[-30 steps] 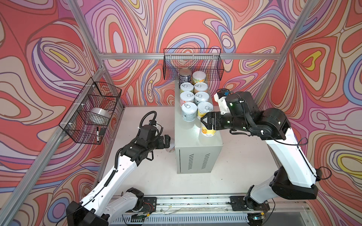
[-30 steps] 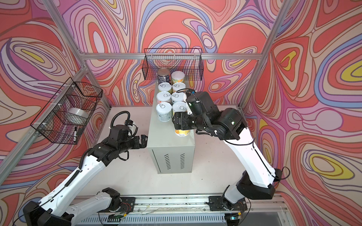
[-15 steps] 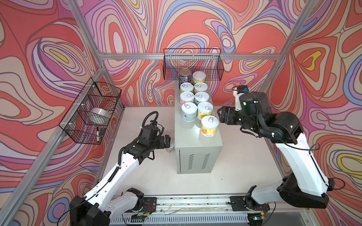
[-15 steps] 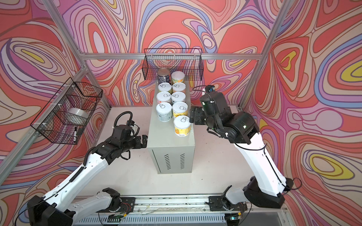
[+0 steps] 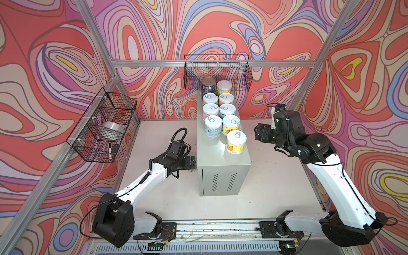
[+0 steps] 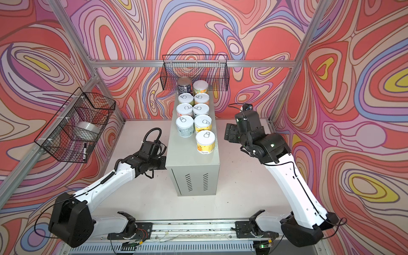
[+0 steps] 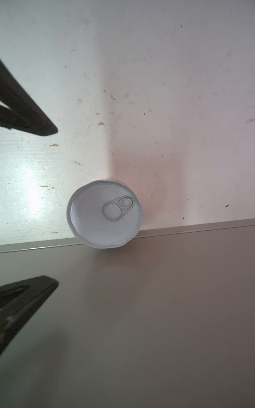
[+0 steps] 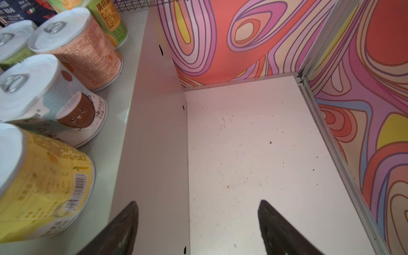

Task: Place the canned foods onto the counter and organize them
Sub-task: 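Close the left gripper on the small pink-labelled can beside the cabinet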

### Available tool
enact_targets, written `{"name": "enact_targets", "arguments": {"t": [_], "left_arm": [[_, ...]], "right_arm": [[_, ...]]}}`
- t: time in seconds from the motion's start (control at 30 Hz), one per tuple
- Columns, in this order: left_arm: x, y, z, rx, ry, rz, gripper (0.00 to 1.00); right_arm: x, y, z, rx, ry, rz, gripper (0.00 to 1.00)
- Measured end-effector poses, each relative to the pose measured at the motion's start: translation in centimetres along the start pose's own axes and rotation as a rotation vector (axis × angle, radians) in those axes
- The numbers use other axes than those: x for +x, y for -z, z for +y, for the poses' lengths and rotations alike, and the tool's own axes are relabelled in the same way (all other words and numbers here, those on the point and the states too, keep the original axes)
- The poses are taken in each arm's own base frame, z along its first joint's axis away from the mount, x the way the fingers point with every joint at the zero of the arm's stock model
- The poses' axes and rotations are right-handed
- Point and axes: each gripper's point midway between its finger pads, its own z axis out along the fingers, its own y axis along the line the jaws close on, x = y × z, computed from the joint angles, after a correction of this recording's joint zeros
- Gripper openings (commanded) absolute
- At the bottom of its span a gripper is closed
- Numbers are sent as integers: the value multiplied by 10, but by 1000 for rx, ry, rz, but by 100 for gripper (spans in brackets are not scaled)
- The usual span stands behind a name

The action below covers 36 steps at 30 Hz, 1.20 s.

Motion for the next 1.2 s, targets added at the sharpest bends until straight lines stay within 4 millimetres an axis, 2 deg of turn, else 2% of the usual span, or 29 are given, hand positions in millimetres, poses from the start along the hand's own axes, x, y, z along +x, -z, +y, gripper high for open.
{"name": "enact_targets", "arguments": {"t": [0.33, 0.57, 0.87, 1.2], "left_arm": [[17, -42, 1, -3, -3, 89, 100], [7, -65, 5, -57, -17, 100, 97], [-13, -82, 18, -175, -33, 77, 93], [-10, -91, 24, -207, -34, 98, 85]], "right_arm": [[0, -4, 3, -9, -1, -4, 88], [0, -5, 3, -9, 1, -4, 88], [1, -9, 4, -5, 12, 4, 88], [3, -13, 4, 2, 22, 6, 89]]}}
